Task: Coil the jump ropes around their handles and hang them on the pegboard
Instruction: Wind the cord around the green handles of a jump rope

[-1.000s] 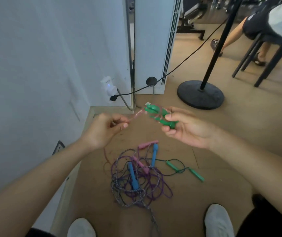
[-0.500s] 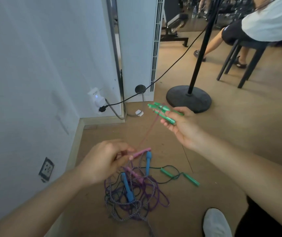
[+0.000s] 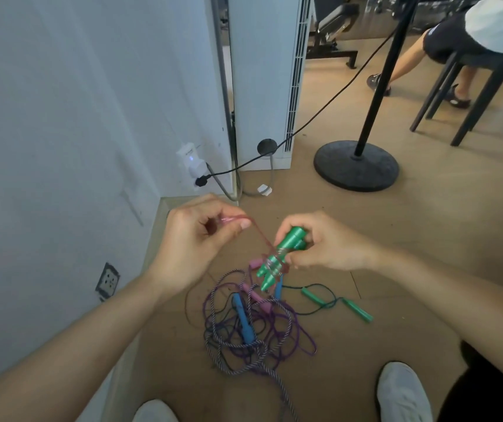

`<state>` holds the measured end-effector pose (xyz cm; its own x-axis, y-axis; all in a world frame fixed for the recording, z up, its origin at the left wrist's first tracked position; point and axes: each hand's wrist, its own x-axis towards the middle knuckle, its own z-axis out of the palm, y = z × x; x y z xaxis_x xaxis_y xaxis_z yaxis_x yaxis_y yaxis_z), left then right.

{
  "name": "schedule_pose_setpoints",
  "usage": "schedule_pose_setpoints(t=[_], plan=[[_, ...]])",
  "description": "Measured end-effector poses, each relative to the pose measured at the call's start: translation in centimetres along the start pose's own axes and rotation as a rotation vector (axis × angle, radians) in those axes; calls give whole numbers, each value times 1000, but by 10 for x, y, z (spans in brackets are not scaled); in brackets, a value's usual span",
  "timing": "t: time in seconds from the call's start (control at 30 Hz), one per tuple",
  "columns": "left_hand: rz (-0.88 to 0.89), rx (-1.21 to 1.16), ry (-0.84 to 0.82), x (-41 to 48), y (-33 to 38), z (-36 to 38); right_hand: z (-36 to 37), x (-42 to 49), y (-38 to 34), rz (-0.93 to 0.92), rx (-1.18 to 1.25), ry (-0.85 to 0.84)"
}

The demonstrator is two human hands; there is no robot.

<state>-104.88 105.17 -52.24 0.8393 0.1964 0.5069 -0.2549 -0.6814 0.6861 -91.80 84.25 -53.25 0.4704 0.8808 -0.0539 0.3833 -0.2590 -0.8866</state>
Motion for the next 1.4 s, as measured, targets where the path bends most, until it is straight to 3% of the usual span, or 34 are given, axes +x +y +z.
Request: schedule_pose_setpoints(t=[0.17, 0.4, 0.6, 0.73, 0.87, 1.07, 1.17, 1.27, 1.4], plan=[[-163, -37, 53, 4, -23, -6, -4, 0, -10, 114, 365, -101], [-252, -95, -141, -2, -39, 1, -16, 4, -16, 159, 951, 6], [-291, -90, -208, -16, -47, 7, -25, 6, -20, 191, 1341, 316], [-310, -72, -301, -21, -48, 10, -35, 9, -19, 187, 1464, 516], [-242, -45, -381, -21, -35, 11, -37, 12, -12, 205, 1296, 686], [-163, -230, -413, -13, 2, 7, -26, 12, 7, 204, 589, 736], [-125, -294, -318, -8, 13, 3, -22, 9, 11, 181, 260, 606], [-136, -331, -191, -3, 21, -1, -17, 6, 10, 177, 62, 359], [-188, -302, -53, 3, 16, -3, -6, 1, -1, 139, -21, 88]])
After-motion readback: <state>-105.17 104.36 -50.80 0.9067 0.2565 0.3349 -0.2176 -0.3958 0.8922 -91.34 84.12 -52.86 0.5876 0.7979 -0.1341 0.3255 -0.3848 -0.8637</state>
